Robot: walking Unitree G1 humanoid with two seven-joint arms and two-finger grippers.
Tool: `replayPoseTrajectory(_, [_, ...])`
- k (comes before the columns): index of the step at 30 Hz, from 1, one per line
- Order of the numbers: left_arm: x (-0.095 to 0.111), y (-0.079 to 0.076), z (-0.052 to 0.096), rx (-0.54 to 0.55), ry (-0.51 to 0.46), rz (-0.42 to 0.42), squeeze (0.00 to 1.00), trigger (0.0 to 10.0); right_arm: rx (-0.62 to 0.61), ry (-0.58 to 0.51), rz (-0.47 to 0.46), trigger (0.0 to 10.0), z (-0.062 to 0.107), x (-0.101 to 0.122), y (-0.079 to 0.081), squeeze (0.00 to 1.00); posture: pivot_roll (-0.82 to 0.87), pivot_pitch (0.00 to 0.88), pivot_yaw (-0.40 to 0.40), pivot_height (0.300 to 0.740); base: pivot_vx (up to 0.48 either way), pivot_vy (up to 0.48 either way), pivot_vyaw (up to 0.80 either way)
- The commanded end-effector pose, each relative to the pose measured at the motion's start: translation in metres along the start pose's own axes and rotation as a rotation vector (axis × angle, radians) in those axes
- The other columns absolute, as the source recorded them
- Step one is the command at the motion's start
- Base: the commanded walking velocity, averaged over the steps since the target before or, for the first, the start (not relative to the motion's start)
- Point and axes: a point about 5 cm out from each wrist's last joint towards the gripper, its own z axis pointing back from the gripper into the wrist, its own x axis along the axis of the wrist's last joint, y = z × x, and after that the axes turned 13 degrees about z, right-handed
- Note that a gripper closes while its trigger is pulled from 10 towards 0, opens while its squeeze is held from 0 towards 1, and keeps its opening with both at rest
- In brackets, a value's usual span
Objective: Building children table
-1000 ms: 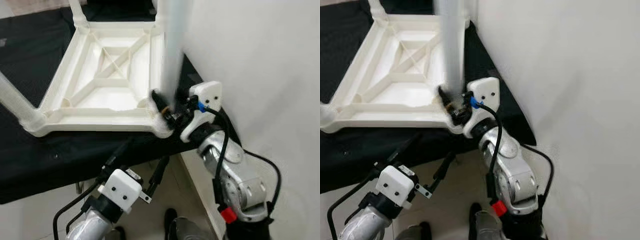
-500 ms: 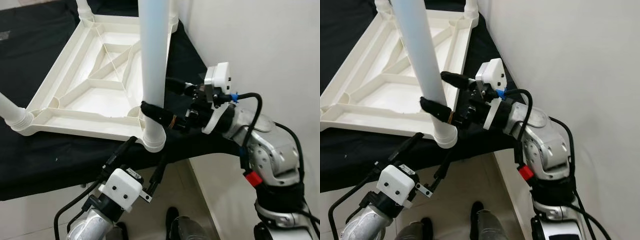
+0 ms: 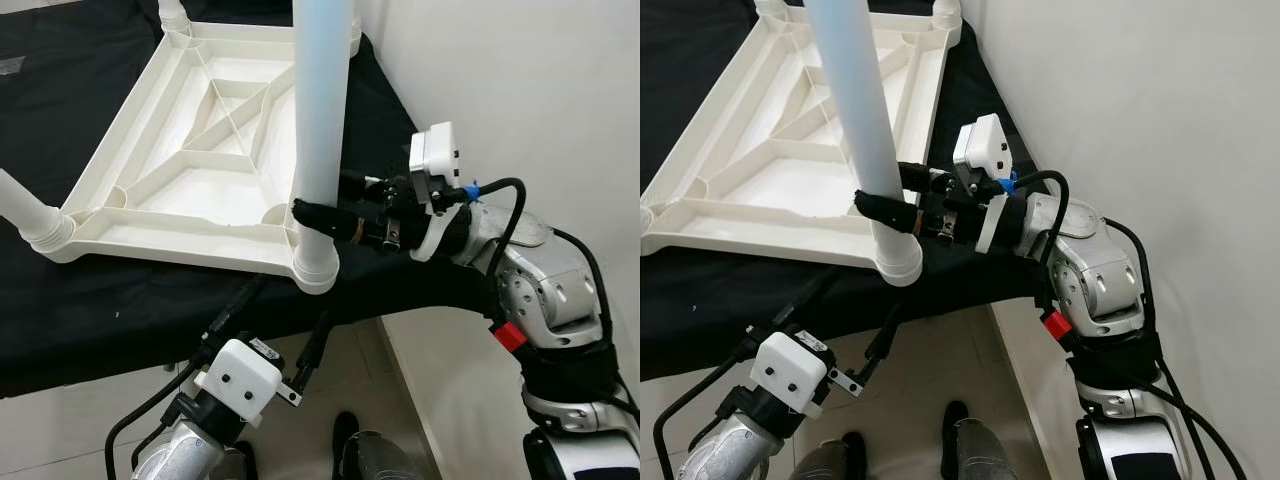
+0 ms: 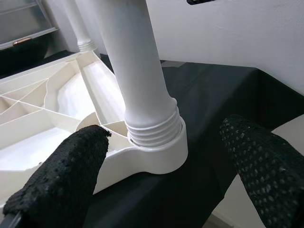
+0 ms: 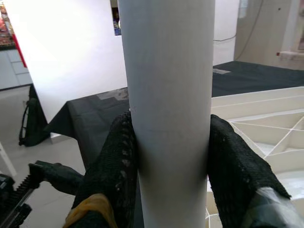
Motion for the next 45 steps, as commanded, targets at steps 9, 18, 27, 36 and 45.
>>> replayPoseTrajectory(9, [-0.005, -0.001, 0.001, 0.001, 0.027, -0.006, 0.00, 10.0, -0.582, 0.454, -0.127, 0.0, 0.010, -0.064, 0.027, 0.00, 0.02, 0.324, -0.051, 0.740, 0.000, 0.000, 0.00])
replayPoseTrajectory(18, [-0.005, 0.000, -0.002, 0.011, 0.017, -0.011, 0.00, 10.0, -0.929, 0.649, -0.068, 0.0, 0.034, -0.085, 0.030, 0.00, 0.02, 0.314, -0.051, 0.740, 0.000, 0.000, 0.00])
replayPoseTrajectory(27, [-0.007, 0.003, -0.003, 0.026, 0.022, -0.012, 0.00, 10.0, -0.835, 0.564, -0.101, 10.0, 0.001, -0.074, 0.037, 0.00, 0.02, 0.314, -0.049, 0.740, 0.000, 0.000, 0.00])
replayPoseTrajectory(36, [-0.010, 0.005, -0.003, 0.048, 0.045, -0.017, 0.00, 10.0, -0.756, 0.427, -0.125, 10.0, -0.011, -0.063, 0.039, 1.00, 0.02, 0.315, -0.044, 0.740, 0.000, 0.000, 0.00])
replayPoseTrajectory(45, [-0.016, 0.011, -0.005, 0.105, 0.085, -0.035, 0.00, 10.0, -0.631, 0.324, -0.093, 10.0, -0.006, -0.055, 0.033, 1.00, 0.02, 0.310, -0.043, 0.740, 0.000, 0.000, 0.00])
